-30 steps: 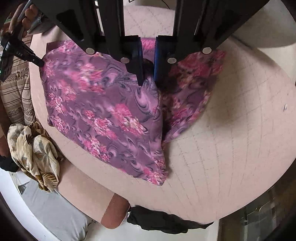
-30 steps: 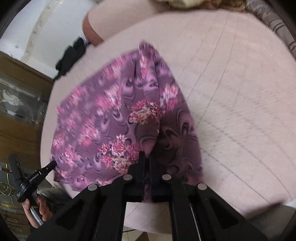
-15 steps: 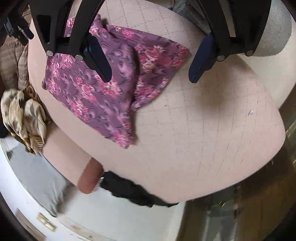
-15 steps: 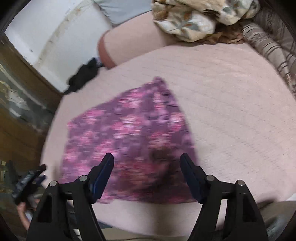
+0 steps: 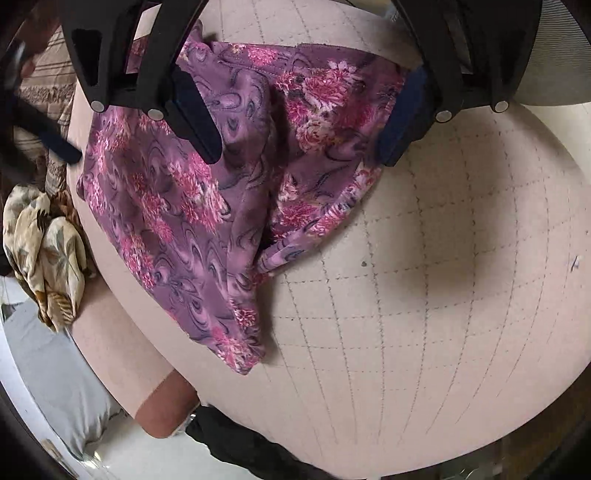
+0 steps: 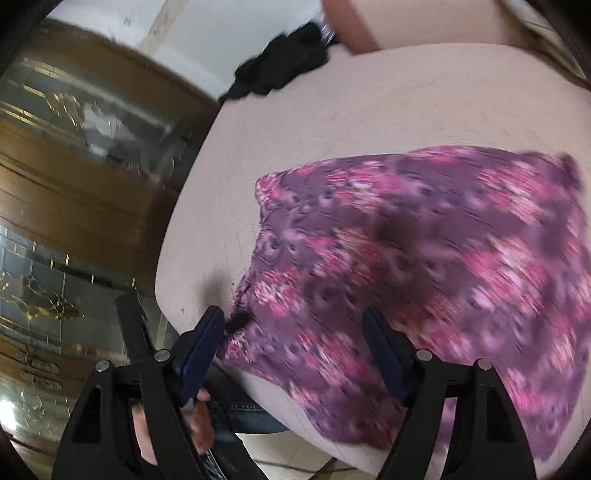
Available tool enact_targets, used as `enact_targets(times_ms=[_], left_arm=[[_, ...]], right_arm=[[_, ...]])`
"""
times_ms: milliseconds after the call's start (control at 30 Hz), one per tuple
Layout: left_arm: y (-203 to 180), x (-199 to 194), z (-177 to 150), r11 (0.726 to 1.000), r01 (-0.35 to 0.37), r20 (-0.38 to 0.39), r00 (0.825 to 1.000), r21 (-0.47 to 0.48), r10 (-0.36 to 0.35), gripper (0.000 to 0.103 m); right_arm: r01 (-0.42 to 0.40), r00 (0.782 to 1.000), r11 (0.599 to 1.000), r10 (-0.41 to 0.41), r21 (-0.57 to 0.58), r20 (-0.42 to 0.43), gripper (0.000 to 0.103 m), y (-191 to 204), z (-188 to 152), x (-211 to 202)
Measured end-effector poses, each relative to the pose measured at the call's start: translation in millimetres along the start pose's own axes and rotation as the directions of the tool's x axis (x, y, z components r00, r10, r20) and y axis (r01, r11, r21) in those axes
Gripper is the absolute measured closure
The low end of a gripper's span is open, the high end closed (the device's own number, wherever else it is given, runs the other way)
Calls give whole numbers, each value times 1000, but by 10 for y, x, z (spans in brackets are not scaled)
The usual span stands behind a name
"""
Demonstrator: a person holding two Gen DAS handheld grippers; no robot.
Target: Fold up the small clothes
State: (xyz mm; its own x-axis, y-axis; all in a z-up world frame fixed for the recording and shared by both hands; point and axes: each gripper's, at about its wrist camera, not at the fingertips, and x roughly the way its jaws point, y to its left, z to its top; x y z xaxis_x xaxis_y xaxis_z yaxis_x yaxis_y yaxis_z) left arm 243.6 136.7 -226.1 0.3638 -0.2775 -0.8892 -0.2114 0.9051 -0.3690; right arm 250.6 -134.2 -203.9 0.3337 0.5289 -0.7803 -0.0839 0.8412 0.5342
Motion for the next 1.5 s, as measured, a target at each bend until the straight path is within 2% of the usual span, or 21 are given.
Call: enact_targets(times_ms=[100, 167, 233, 300, 367, 400, 433, 567, 633, 700, 767, 833, 933, 1033, 1167, 1233, 1333, 1367, 1400, 1433, 1500], left_arm=[[-22, 8, -28, 998, 62, -27, 998, -4, -62, 13], [8, 1, -29, 996, 80, -29, 996, -29, -81, 21], [93, 11, -20, 995, 64, -29, 997, -76, -66, 45], [119, 11, -16, 995, 36, -22, 999, -96, -39, 55], [63, 4, -32, 998, -6, -21, 1000, -55, 4, 72], [20, 16, -50, 999, -27, -25, 999, -26, 26, 92], [-21, 46, -66, 1000, -30, -39, 999, -6, 30, 95], [-34, 85, -55, 1000, -2, -53, 999, -13, 1, 94], [67, 84, -52, 998, 40, -62, 997, -58, -43, 84], [81, 59, -58, 998, 44, -62, 997, -54, -47, 84], [53, 43, -64, 998, 45, -61, 997, -37, -47, 77], [75, 34, -60, 993, 98, -67, 992, -61, -102, 55], [161, 6, -35, 973, 181, -65, 979, -141, -192, 41], [245, -50, -44, 950, 235, -46, 967, -203, -249, 33], [277, -140, -45, 924, 306, -6, 949, -229, -316, 25], [219, -130, -48, 935, 286, -3, 956, -210, -294, 20], [25, 31, -60, 973, 195, -76, 976, -127, -205, 20], [-15, 1, -56, 978, 184, -62, 980, -101, -191, 28], [-80, -34, -64, 977, 204, -54, 977, -67, -208, 58], [-133, -24, -76, 972, 229, -75, 970, -46, -232, 91], [-184, -11, -106, 976, 219, -83, 972, -16, -220, 95]], right_arm=[[-19, 997, 1000, 21, 19, -76, 27, 60, 224, 248], [-22, 994, 999, 26, 37, -109, 27, 73, 308, 357], [-13, 991, 1000, 16, 23, -132, 27, 128, 358, 443], [-4, 990, 1000, 5, 10, -141, 27, 196, 368, 495], [-6, 988, 1000, 6, 4, -156, 27, 264, 380, 567], [-2, 987, 1000, 2, -1, -163, 27, 297, 389, 605], [8, 985, 1000, -9, -8, -174, 27, 336, 398, 659], [49, 973, 998, -58, -47, -225, 27, 479, 447, 894], [69, 966, 996, -82, -63, -246, 27, 541, 477, 982], [82, 958, 994, -98, -72, -268, 27, 597, 516, 1085], [87, 951, 993, -106, -75, -290, 27, 639, 549, 1177], [92, 947, 993, -110, -75, -302, 27, 664, 555, 1217], [84, 949, 993, -103, -79, -299, 27, 697, 539, 1213], [87, 950, 993, -107, -79, -293, 27, 688, 524, 1184], [95, 953, 994, -106, -54, -282, 27, 599, 529, 1125], [93, 957, 995, -99, -34, -272, 27, 551, 548, 1080], [91, 960, 996, -93, -21, -264, 27, 517, 566, 1032], [91, 960, 996, -93, -22, -263, 27, 516, 569, 1033], [90, 960, 996, -93, -25, -263, 27, 519, 572, 1027], [88, 960, 996, -93, -30, -264, 27, 522, 571, 1018], [85, 959, 996, -93, -42, -269, 27, 532, 564, 1009]])
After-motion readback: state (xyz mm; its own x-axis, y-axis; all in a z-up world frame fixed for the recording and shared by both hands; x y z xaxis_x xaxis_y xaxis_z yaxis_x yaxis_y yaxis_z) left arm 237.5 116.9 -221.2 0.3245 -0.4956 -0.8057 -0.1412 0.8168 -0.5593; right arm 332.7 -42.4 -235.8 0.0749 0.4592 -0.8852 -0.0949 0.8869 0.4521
